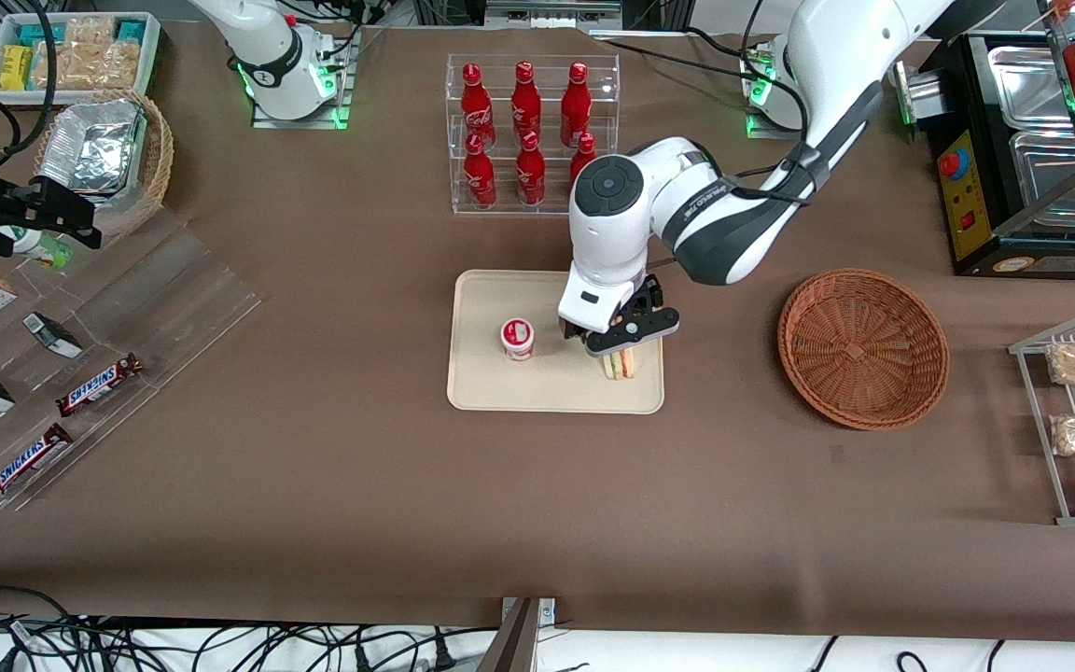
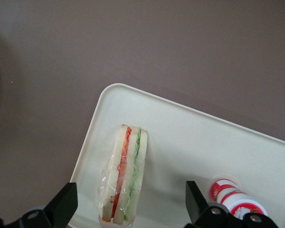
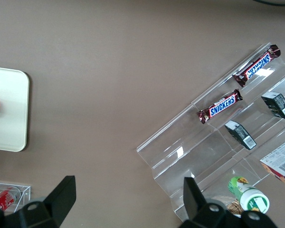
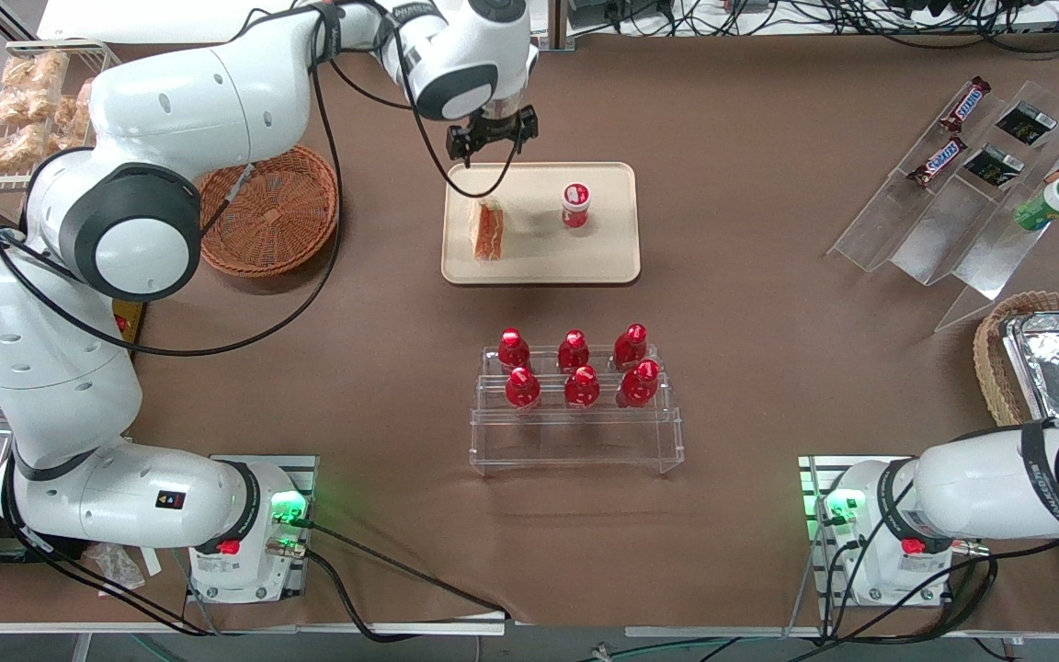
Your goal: Place sandwich from basket to tray
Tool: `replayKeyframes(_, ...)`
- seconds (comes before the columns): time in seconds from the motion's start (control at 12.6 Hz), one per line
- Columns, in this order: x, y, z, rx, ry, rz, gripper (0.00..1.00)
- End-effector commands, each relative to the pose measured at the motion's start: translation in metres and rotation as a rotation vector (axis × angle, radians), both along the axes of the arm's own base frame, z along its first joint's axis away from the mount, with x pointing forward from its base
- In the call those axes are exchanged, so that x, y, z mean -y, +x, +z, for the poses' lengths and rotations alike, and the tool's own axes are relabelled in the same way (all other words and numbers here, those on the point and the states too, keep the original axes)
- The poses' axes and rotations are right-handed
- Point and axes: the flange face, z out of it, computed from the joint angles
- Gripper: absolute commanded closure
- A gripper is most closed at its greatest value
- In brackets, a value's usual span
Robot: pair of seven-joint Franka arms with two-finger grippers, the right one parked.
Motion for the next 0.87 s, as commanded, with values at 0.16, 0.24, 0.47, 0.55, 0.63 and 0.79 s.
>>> replayKeyframes(0.16, -0.044, 0.036, 0.076, -0.058, 0.019, 0.044, 0.00)
replayKeyframes(0.24, -0.065, 0.046, 0.095, -0.092, -0.012, 0.018, 0.00)
replayKeyframes(0.47, -0.136, 0.068, 0.145, -0.182, -0.030, -0.137, 0.00)
replayKeyframes(0.55, -0.152, 0.072, 0.160, -0.199, -0.019, -0.174, 0.00)
replayKeyframes(0.63, -0.169, 0.076, 0.171, -0.216, -0.007, -0.194, 0.00)
replayKeyframes(0.79, -0.225, 0.091, 0.184, -0.268, -0.077, -0.270, 0.00)
